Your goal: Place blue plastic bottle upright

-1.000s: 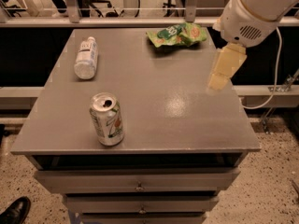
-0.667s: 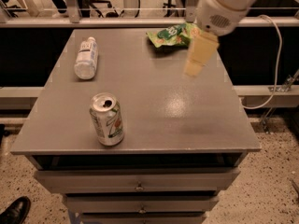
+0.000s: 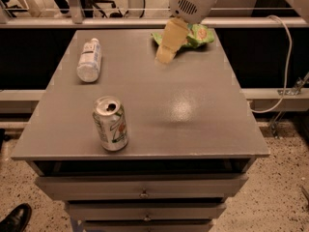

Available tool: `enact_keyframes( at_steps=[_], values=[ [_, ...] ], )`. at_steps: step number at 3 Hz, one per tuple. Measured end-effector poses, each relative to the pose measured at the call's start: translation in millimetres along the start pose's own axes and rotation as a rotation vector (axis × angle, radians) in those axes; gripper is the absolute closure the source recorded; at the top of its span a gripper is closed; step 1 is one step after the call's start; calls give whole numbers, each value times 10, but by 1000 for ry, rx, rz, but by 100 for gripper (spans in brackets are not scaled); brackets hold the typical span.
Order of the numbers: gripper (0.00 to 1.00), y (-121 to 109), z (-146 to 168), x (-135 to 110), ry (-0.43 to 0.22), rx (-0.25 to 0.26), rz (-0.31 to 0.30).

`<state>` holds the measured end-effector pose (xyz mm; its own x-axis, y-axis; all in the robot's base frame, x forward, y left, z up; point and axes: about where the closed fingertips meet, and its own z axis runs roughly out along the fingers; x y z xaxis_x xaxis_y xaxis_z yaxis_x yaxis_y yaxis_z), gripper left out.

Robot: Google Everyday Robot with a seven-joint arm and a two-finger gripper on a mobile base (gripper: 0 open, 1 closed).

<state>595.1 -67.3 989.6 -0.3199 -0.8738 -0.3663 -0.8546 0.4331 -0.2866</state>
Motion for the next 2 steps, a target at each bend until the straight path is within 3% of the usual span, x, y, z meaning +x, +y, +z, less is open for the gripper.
enact_keyframes(
  at_steps=[1, 2],
  values=[
    [0, 0, 1, -1, 0, 0, -1],
    [0, -119, 81, -134, -19, 11, 56]
  ],
)
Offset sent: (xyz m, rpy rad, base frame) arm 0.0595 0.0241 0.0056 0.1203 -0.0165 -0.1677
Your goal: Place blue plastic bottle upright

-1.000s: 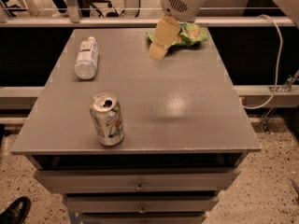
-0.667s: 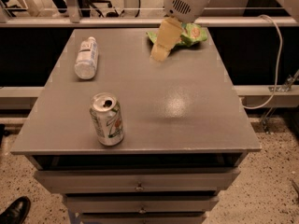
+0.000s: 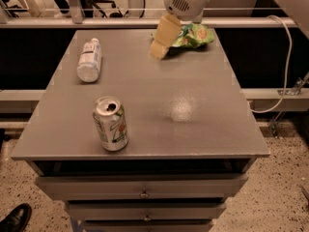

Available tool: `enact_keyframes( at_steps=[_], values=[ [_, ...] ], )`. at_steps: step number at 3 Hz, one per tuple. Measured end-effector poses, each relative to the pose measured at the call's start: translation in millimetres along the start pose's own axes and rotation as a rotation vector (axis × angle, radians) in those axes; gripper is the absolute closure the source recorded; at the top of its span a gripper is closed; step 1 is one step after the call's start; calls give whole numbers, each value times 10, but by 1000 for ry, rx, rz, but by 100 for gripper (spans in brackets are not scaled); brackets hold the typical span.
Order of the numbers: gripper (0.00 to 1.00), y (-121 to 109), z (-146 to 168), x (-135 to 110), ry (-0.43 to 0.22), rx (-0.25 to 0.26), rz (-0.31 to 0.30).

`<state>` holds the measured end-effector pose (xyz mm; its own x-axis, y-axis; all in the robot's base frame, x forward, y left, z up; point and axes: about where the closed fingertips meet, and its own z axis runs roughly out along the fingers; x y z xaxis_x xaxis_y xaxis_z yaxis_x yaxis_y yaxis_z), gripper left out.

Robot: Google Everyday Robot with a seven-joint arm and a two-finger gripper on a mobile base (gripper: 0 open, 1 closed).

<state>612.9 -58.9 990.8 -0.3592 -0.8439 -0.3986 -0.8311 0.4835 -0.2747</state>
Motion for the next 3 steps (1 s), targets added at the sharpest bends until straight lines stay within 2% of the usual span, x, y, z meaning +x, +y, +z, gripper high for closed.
enact_keyframes(
  at_steps=[1, 2, 3],
  values=[
    [0, -250, 510, -534, -43, -13, 147],
    [0, -366, 1011, -1056, -60, -45, 299],
    [0, -233, 1375, -1569, -65, -95, 418]
  ],
)
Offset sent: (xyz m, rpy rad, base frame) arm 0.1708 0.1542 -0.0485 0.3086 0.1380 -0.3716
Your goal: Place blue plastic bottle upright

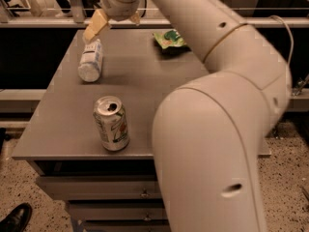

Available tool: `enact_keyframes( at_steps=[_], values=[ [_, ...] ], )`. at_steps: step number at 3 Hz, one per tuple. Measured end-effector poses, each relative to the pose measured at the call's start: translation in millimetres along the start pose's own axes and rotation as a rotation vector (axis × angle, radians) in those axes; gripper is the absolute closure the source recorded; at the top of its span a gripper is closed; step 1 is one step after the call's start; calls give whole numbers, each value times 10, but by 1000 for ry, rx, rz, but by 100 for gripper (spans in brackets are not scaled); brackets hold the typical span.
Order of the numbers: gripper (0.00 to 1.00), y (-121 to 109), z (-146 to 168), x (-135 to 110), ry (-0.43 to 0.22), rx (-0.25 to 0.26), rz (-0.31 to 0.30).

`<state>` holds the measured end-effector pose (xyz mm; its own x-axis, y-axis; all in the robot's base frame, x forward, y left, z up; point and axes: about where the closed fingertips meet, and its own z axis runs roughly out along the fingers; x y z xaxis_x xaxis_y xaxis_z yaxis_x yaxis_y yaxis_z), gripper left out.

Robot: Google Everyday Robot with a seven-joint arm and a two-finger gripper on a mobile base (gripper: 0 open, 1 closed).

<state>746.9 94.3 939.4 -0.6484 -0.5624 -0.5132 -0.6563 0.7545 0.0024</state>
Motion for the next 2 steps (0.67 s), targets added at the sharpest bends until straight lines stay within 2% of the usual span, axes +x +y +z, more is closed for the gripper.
enact_keyframes(
  at_steps=[1, 2],
  values=[
    [0, 323, 273, -264, 36, -16, 93],
    [0, 581, 626, -324, 131, 12, 185]
  ],
)
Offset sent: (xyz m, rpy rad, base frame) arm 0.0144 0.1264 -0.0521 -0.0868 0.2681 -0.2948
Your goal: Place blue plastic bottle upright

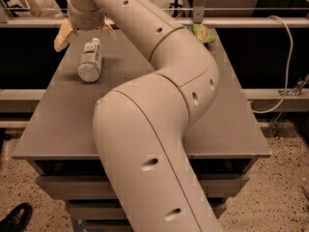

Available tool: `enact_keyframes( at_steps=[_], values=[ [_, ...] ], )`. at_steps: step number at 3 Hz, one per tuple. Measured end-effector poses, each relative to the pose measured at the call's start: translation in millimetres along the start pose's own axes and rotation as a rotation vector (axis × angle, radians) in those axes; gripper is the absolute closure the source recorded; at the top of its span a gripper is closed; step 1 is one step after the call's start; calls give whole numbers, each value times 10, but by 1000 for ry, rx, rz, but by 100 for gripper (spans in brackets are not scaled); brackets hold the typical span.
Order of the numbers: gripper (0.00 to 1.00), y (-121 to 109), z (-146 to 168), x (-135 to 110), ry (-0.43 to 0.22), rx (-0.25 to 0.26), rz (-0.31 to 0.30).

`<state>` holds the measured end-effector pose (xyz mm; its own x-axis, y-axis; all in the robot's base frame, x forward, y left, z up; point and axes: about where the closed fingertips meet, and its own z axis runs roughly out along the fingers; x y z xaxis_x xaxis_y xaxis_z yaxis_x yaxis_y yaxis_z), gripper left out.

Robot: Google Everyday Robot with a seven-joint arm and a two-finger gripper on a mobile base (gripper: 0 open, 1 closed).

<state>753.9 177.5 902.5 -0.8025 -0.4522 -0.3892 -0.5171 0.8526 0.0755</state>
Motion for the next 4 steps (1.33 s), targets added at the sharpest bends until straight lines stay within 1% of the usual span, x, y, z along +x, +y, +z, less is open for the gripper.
enact_keyframes(
  at_steps=[1, 2, 3, 4],
  values=[
    [0, 71, 331, 1, 72, 29, 137],
    [0, 74, 452, -13, 91, 44, 198],
    [15, -6, 482, -3, 100, 71, 236],
    [38, -58, 493, 1, 105, 90, 256]
  ],
)
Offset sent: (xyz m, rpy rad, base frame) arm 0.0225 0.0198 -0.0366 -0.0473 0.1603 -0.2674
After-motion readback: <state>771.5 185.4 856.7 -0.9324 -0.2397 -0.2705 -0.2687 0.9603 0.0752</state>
